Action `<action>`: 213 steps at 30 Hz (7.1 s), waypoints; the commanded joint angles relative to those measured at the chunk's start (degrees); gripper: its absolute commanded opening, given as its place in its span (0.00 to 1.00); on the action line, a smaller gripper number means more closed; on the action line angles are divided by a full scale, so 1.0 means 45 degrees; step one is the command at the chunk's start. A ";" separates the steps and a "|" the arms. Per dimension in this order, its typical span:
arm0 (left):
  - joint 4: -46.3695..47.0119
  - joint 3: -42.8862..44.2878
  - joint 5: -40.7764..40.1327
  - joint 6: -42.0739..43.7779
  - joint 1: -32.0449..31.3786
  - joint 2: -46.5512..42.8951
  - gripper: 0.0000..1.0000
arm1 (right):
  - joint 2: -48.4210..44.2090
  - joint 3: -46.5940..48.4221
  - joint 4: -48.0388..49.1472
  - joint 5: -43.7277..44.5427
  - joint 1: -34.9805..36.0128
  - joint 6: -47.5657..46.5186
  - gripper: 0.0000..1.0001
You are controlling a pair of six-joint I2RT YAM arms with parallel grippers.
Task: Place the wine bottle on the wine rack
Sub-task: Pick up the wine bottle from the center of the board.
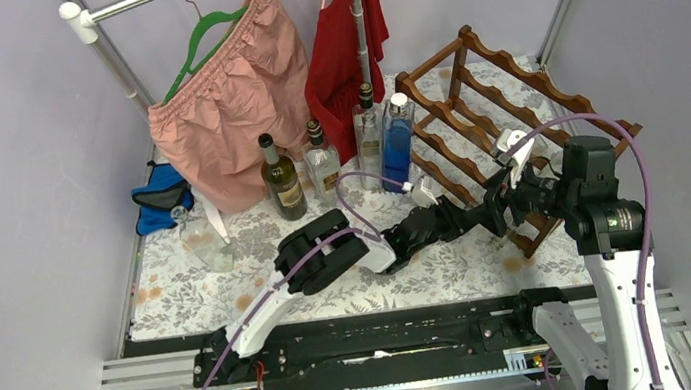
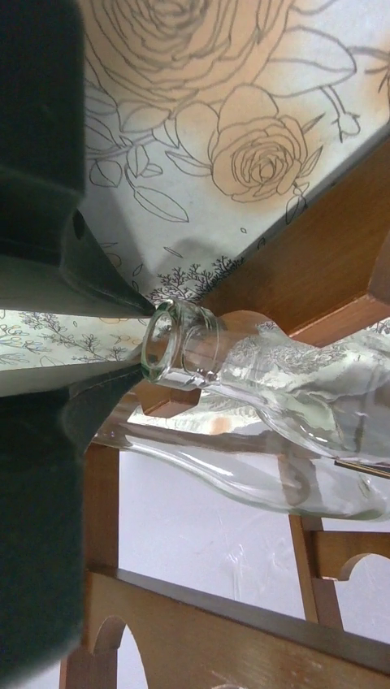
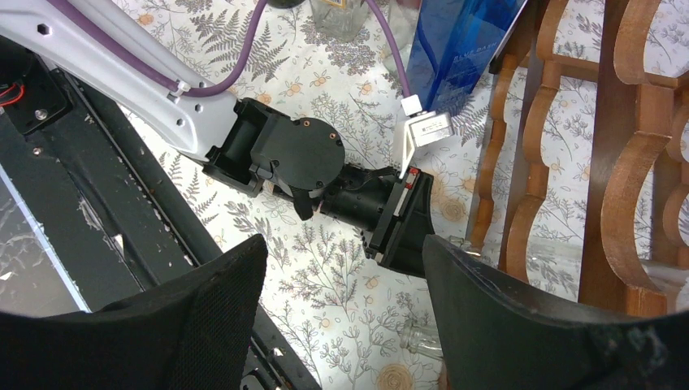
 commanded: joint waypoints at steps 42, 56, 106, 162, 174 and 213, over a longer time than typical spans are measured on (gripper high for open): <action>-0.8923 -0.5870 -0.3286 1.3113 -0.2725 -1.4005 0.88 | 0.1847 0.2672 -0.1959 -0.0903 0.0058 -0.1338 0.80; -1.5403 0.3959 -0.1946 1.2877 0.1673 -1.1459 0.99 | 0.1725 -0.0088 -0.2135 -0.2152 0.0244 -0.2675 0.76; -2.1453 1.2721 -0.1629 1.3526 0.3251 -0.4556 0.64 | 0.1190 -0.1205 -0.2512 -0.2475 0.0331 -0.3427 0.77; -1.3258 -0.7104 0.4787 1.8401 0.1237 -1.9407 0.02 | 0.5609 -0.0907 0.2094 -0.1282 0.6483 -0.7564 1.00; -1.4405 -0.6840 0.4527 1.8378 0.0906 -1.9956 0.02 | 0.7505 -0.1430 0.3521 -0.0012 0.7367 -0.7430 1.00; -1.3123 -1.0843 0.1677 0.9988 0.0947 -2.4876 0.99 | 0.6570 -0.3138 0.4803 -0.2005 0.7859 -0.7557 0.00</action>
